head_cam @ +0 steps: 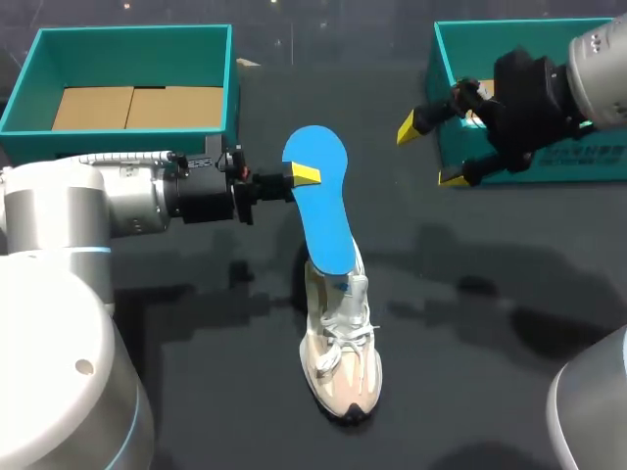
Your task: Take the shoe out of the shoebox, open the shoe tongue, remove and reinsert the insole, then place the shoe into the shoebox
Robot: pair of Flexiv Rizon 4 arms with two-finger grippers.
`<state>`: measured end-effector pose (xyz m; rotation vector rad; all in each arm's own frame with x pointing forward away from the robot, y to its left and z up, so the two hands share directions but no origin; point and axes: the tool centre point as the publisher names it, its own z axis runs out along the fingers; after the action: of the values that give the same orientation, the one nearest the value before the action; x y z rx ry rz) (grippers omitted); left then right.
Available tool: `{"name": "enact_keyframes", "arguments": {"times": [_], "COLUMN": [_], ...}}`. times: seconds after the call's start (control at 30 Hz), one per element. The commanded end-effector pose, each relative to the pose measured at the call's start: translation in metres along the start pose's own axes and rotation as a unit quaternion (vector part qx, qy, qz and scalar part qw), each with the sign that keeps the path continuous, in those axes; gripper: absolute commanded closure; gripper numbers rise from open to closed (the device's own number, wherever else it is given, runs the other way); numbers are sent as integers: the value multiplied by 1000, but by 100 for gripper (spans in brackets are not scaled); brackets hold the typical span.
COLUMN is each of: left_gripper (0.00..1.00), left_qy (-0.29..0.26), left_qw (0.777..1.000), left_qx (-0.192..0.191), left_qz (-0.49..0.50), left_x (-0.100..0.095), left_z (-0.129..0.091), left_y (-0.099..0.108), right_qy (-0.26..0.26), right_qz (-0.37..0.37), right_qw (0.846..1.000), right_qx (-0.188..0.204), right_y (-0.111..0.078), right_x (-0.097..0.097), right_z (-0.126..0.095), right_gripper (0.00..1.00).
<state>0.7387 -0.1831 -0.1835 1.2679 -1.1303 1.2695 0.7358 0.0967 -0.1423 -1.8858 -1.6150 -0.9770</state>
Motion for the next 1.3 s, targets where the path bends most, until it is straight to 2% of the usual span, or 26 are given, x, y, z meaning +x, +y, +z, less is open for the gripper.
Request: {"name": "enact_keyframes", "arguments": {"times": [0.03, 0.37, 0.7, 0.87, 0.9, 1.07, 1.17, 1.3], "left_gripper": [100, 100, 100, 100, 100, 100, 100, 100], "left_qy": [-1, -1, 10, 7, 6, 1, -18, -31], "left_qw": [1000, 1000, 996, 986, 984, 956, 923, 880], "left_qx": [-1, -1, -3, 4, -4, 25, 52, 60], "left_qz": [0, 0, 93, 164, 177, 291, 380, 471], "left_x": [0, 0, 18, 25, 26, 39, 43, 44], "left_z": [-1, -1, -6, -9, -10, -16, -15, -13], "left_y": [0, 0, 5, 4, 4, 1, -1, -3], "right_qy": [159, 169, 192, 209, 210, 223, 229, 242], "right_qz": [4, 12, 28, 33, 34, 40, 44, 51], "right_qw": [987, 986, 981, 977, 977, 974, 972, 969], "right_qx": [-5, -3, 2, 5, 5, 7, 9, 9], "right_y": [-4, -4, -5, -4, -4, -4, -4, -4], "right_x": [-8, -10, -16, -19, -19, -20, -22, -24], "right_z": [3, 6, 13, 14, 15, 15, 16, 16], "right_gripper": [0, 0, 0, 0, 0, 0, 0, 0]}}
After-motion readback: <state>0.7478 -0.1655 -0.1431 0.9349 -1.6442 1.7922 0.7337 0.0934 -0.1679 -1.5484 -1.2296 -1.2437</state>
